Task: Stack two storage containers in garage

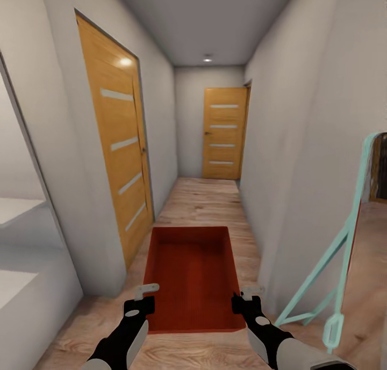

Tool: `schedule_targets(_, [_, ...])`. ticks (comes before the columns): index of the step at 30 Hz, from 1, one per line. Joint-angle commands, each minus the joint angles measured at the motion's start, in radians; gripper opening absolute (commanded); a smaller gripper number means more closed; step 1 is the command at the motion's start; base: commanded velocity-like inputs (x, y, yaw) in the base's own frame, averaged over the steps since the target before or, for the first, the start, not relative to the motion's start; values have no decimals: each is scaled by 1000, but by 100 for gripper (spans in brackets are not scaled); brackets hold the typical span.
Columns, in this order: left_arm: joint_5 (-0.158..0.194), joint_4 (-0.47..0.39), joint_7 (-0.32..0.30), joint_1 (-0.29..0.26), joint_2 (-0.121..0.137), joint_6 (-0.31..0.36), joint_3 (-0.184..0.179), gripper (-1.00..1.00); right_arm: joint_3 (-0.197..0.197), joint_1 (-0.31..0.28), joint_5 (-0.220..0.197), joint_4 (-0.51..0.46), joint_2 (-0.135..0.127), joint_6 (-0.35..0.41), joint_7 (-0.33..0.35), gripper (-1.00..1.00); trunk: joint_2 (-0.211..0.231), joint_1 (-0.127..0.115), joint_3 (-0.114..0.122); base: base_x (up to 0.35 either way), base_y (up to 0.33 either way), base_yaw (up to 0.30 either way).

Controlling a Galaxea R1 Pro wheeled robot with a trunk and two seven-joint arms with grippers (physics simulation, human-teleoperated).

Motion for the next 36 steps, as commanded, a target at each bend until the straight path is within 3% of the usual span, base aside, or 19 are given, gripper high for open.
schedule_targets(1, [3,-32,6,-1,2,6,20,-100,0,-1,3,2,-1,0,-3,-100,-1,1,-2,310,192,-286])
schedule_targets(19, [2,-31,6,-1,2,5,19,-100,0,-1,3,3,-1,0,-3,-100,-1,1,-2,312,154,-39])
schedule_targets(36, [2,-32,6,-1,4,3,19,-100,0,-1,3,3,0,0,-3,-100,-1,1,-2,322,16,-66])
